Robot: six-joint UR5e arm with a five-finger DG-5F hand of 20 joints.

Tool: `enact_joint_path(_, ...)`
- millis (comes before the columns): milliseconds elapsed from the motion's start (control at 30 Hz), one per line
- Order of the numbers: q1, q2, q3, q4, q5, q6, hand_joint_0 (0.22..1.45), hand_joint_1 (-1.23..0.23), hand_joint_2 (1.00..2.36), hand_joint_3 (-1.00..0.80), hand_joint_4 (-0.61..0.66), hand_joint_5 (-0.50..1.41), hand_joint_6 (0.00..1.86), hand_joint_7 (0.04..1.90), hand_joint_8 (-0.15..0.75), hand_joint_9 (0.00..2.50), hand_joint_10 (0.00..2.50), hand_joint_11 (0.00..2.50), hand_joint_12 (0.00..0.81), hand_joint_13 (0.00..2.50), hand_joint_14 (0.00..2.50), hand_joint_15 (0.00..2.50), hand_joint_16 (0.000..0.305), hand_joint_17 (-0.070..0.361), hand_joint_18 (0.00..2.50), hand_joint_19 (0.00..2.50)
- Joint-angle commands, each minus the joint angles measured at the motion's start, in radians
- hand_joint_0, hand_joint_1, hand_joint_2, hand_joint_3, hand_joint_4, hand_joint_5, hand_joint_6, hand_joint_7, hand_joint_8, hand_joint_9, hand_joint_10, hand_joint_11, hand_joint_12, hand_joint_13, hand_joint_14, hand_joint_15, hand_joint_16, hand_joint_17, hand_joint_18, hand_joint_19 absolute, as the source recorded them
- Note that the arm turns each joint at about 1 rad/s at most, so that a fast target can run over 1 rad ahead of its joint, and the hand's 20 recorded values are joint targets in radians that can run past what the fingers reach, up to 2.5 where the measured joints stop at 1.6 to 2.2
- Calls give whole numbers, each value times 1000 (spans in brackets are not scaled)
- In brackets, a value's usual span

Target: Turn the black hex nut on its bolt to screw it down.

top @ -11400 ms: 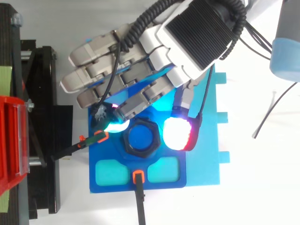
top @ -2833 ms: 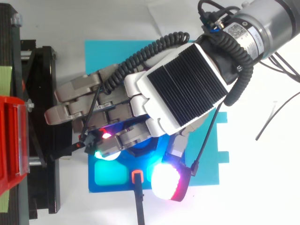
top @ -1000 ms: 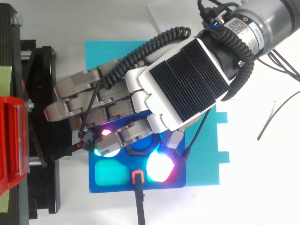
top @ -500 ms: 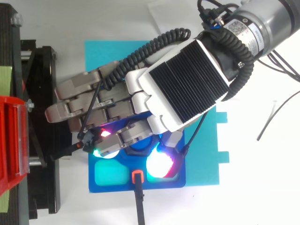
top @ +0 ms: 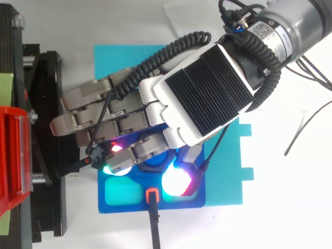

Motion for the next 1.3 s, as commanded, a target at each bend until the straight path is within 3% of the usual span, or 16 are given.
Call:
enact_joint_path(0, 0, 0, -1, -2, 0, 0, 527, -823, 1000, -500, 320, -166, 597, 1066, 293, 561, 8, 318, 356, 278, 0, 51, 54, 122, 244, 167)
enact_joint_path(233, 0, 0, -1, 2, 0, 0, 428, -710, 1000, -500, 381, -161, 588, 1027, 328, 586, 7, 316, 394, 302, 0, 58, 62, 139, 290, 152)
enact_joint_path(433, 0, 0, 1, -2, -2, 0, 360, -612, 1000, -500, 415, -166, 500, 1107, 367, 600, 5, 299, 431, 313, 1, 49, 69, 156, 317, 145)
enact_joint_path(633, 0, 28, 4, -10, 0, 0, 335, -576, 1000, -500, 373, -199, 501, 980, 372, 582, 5, 300, 446, 308, 0, 55, 74, 166, 318, 150)
enact_joint_path(800, 3, 81, 4, -62, 2, 0, 326, -563, 1000, -500, 352, -210, 502, 923, 372, 572, 5, 298, 450, 303, 1, 54, 75, 169, 309, 150)
enact_joint_path(1000, 11, 104, 7, -90, 2, 2, 326, -535, 1000, -500, 335, -216, 502, 888, 371, 559, 5, 285, 450, 292, 0, 59, 76, 170, 298, 166)
enact_joint_path(1133, 2, 120, 5, -143, 3, -5, 328, -516, 1000, -500, 333, -215, 501, 885, 369, 556, 5, 285, 448, 288, 0, 59, 76, 170, 287, 164)
enact_joint_path(1267, -14, 143, 5, -251, 20, -55, 335, -493, 1000, -500, 334, -214, 502, 881, 366, 552, 5, 285, 445, 284, 0, 56, 75, 169, 277, 174)
